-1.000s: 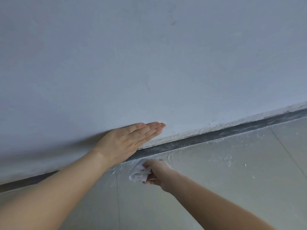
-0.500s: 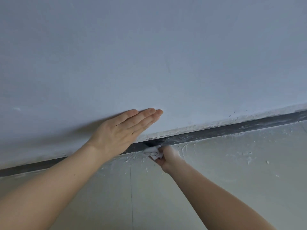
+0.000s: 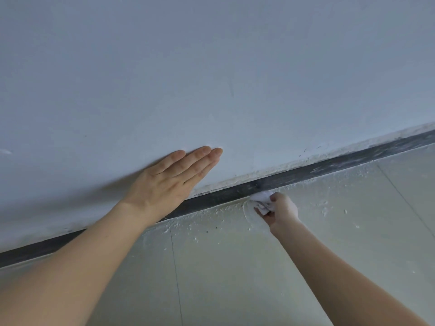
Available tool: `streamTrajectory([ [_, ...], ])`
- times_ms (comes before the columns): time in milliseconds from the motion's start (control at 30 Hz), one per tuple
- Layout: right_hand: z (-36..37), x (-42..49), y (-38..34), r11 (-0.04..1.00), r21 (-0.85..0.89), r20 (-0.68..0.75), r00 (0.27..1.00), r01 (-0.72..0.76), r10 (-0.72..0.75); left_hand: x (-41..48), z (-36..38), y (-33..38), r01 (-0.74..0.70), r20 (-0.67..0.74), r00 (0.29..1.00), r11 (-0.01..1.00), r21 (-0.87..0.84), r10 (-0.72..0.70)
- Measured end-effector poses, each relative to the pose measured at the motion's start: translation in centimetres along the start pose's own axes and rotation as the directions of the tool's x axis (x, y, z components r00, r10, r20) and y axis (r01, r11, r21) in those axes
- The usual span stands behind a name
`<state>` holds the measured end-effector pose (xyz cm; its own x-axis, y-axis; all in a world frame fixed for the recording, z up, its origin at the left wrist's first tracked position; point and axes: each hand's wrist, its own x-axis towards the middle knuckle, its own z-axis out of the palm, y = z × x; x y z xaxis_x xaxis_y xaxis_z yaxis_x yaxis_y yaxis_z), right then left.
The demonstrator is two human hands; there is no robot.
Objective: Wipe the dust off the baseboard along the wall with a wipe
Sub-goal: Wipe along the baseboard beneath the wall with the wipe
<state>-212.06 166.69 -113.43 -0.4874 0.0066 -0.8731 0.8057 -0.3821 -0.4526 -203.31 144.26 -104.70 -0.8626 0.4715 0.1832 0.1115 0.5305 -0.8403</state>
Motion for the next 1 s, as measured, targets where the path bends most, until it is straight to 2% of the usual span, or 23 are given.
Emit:
streamTrajectory([
  [133, 4.2, -3.3, 5.6, 0.950, -0.294, 0.236, 0.954, -0.108, 0.182, -0.2, -0.1, 0.2, -0.011, 0.016, 1.000, 1.000, -0.019, 0.012],
  [200, 6.2, -4.3, 7.2, 0.942, -0.304, 0.296, 0.925, -0.144, 0.237, -0.2, -0.1, 0.1, -0.020, 0.004, 1.000, 1.000, -0.017, 0.020],
  [333, 6.8, -2.6, 6.5, 0.971, -0.185, 0.244, 0.950, -0.150, 0.193, -0.2, -0.5, 0.1, -0.020, -0.004, 1.000, 0.998, -0.051, 0.020],
  [567, 1.3, -1.2, -1.3, 0.987, 0.161, 0.050, 0.998, 0.027, -0.035, 0.0, -0.9, -0.4, 0.004, -0.017, 1.000, 0.987, -0.159, -0.006],
  [633, 0.2, -0.7, -2.1, 0.980, 0.172, -0.007, 0.995, 0.100, -0.100, -0.1, -1.0, -0.4, -0.002, -0.021, 1.000, 0.983, -0.184, -0.002],
  [700, 0.3, -0.6, -1.1, 0.991, 0.058, 0.033, 0.991, 0.124, -0.126, -0.1, -1.2, -0.5, 0.003, -0.016, 1.000, 0.974, -0.226, -0.007],
  [767, 1.6, -0.9, 2.3, 0.992, -0.098, 0.142, 0.988, 0.074, -0.059, -0.2, -1.5, -0.7, 0.002, -0.001, 1.000, 0.956, -0.292, -0.003],
  [833, 3.4, -2.1, 6.6, 0.972, -0.226, 0.227, 0.967, -0.064, 0.117, -0.3, -1.7, -1.1, -0.005, 0.009, 1.000, 0.934, -0.358, 0.008],
  [900, 5.4, -3.5, 10.6, 0.931, -0.321, 0.246, 0.934, -0.174, 0.260, -0.3, -1.8, -1.5, -0.015, 0.017, 1.000, 0.912, -0.410, 0.024],
  [1000, 8.0, -5.0, 13.7, 0.905, -0.339, 0.345, 0.861, -0.256, 0.373, -0.2, -2.0, -2.1, -0.031, 0.012, 0.999, 0.893, -0.450, 0.040],
])
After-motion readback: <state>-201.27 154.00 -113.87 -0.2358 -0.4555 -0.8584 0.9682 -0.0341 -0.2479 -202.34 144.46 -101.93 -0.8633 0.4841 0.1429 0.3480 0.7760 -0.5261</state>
